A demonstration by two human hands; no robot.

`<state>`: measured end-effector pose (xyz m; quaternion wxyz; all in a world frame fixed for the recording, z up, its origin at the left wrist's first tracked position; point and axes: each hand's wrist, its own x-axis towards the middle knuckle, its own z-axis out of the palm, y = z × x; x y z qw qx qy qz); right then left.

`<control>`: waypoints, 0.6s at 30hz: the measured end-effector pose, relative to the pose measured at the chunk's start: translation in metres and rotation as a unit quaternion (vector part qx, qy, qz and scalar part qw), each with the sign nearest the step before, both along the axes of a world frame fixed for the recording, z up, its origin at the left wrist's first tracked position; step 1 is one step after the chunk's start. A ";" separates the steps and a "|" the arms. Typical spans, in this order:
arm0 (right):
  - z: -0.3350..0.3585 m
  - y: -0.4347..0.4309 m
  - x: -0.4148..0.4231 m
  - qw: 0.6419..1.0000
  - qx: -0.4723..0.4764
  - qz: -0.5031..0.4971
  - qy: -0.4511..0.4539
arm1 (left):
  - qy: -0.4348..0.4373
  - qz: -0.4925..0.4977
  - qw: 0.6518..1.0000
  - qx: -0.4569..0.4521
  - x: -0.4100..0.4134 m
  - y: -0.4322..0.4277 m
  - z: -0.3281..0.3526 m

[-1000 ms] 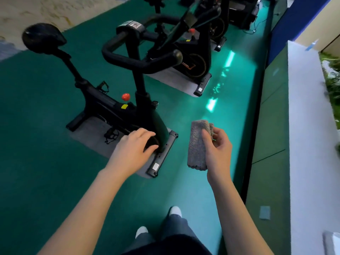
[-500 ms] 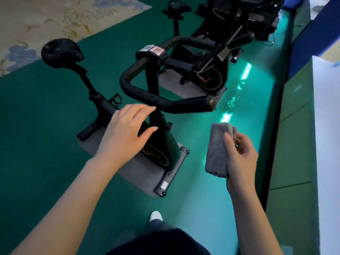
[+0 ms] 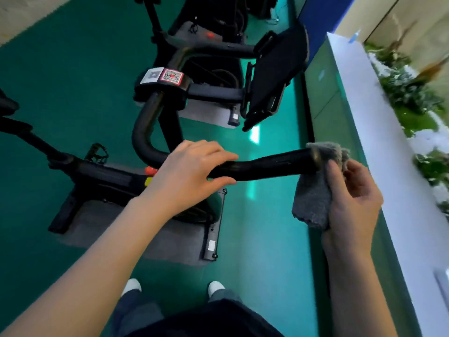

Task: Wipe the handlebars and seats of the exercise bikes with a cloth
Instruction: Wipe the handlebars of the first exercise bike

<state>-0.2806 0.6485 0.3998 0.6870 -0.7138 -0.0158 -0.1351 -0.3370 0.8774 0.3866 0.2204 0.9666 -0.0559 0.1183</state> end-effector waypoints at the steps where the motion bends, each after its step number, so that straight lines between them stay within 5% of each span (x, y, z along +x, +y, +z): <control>1: 0.004 0.007 -0.005 0.999 -0.006 -0.029 -0.015 | 0.001 -0.029 1.000 0.000 0.003 0.007 0.000; 9: 0.026 0.057 -0.036 0.944 -0.210 -0.236 -0.096 | 0.025 -0.177 0.983 -0.033 0.016 0.040 -0.009; 18: 0.028 0.084 -0.044 0.912 -0.261 -0.296 -0.112 | 0.017 -0.194 0.979 -0.068 0.021 0.044 -0.017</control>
